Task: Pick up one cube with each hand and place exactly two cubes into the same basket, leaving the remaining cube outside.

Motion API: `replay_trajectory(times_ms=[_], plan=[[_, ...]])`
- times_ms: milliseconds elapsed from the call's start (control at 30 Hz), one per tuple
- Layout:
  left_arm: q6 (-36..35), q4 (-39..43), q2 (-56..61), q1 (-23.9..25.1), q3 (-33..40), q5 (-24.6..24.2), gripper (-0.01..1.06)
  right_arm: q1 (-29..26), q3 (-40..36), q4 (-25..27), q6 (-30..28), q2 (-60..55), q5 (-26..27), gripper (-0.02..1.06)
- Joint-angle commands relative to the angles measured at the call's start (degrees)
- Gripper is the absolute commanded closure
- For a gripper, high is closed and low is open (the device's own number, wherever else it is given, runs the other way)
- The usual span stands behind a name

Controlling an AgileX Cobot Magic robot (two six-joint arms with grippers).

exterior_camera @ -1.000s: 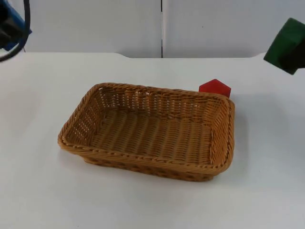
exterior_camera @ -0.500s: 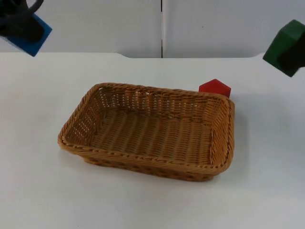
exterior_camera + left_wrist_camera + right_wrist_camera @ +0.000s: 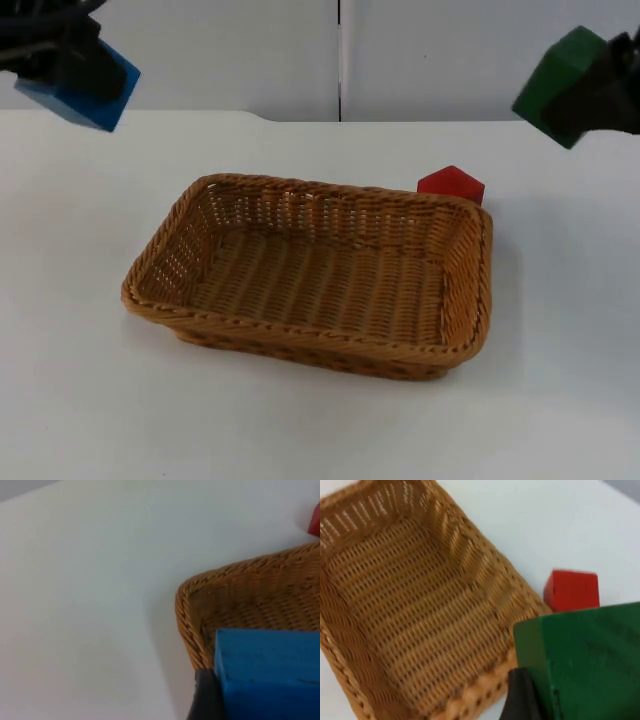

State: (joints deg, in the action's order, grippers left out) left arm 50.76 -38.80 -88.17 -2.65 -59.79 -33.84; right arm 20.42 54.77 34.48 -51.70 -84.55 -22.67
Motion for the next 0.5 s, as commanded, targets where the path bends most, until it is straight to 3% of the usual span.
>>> replay_trajectory(times_ms=[0, 133, 467], plan=[[-0.3, -1.7, -0.8, -0.4, 0.1, -0.1, 1.05, 1.8, 0.1, 0.5, 0.8, 0.1, 3.0, 1.05], [2.8, -4.5, -3.0, -2.2, 0.1, 0.9, 1.05, 4.2, 0.8, 0.5, 3.0, -2.8, 4.6, 1.05], [3.6, -4.7, -9.3, -10.8, 0.1, 8.7, 1.05, 10.2, 10.2, 0.5, 5.9, -18.1, 0.6, 1.05]])
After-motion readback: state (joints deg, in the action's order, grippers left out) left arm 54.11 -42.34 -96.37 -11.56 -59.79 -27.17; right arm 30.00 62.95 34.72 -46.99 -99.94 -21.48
